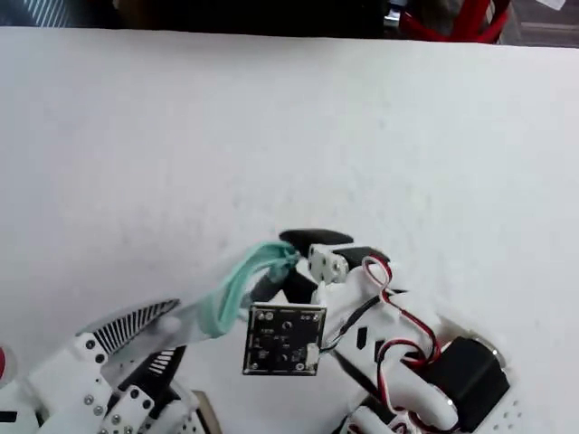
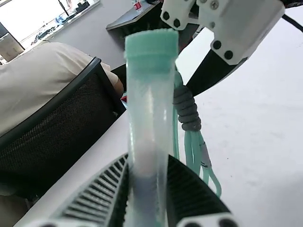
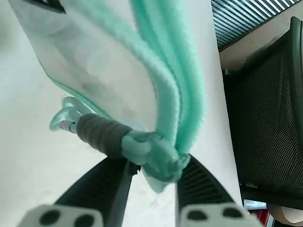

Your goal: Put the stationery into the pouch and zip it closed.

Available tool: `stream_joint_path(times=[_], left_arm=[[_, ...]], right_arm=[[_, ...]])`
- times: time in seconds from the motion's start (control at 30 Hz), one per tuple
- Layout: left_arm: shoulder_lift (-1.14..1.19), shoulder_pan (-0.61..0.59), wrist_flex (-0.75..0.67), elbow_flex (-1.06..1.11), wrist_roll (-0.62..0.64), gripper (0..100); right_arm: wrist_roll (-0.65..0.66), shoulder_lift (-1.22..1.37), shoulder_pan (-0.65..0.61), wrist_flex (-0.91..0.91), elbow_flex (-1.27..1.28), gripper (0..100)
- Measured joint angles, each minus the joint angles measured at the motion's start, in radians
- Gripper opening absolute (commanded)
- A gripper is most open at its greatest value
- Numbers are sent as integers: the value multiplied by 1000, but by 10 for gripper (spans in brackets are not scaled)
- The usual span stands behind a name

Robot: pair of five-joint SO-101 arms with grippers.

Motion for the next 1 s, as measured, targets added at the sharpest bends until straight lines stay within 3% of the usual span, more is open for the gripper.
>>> stream_joint_path(times=[0.2, 0.33, 0.53, 0.7, 0.87, 1.0], left_arm=[[0, 2, -28, 5, 0, 24], [0, 6, -158, 127, -2, 26], [-2, -2, -614, 535, -2, 32], [14, -92, -1033, 827, 86, 194], [21, -261, -1074, 885, 388, 225], [21, -342, -1046, 885, 442, 226]], right_arm=[[-11, -48, 32, 0, 0, 18], [-20, -123, 115, 0, 2, 18], [-169, -138, 298, -112, 60, 18], [-255, -144, 422, -249, 167, 18], [-276, -138, 422, -310, 288, 18], [-316, -138, 419, -367, 351, 18]])
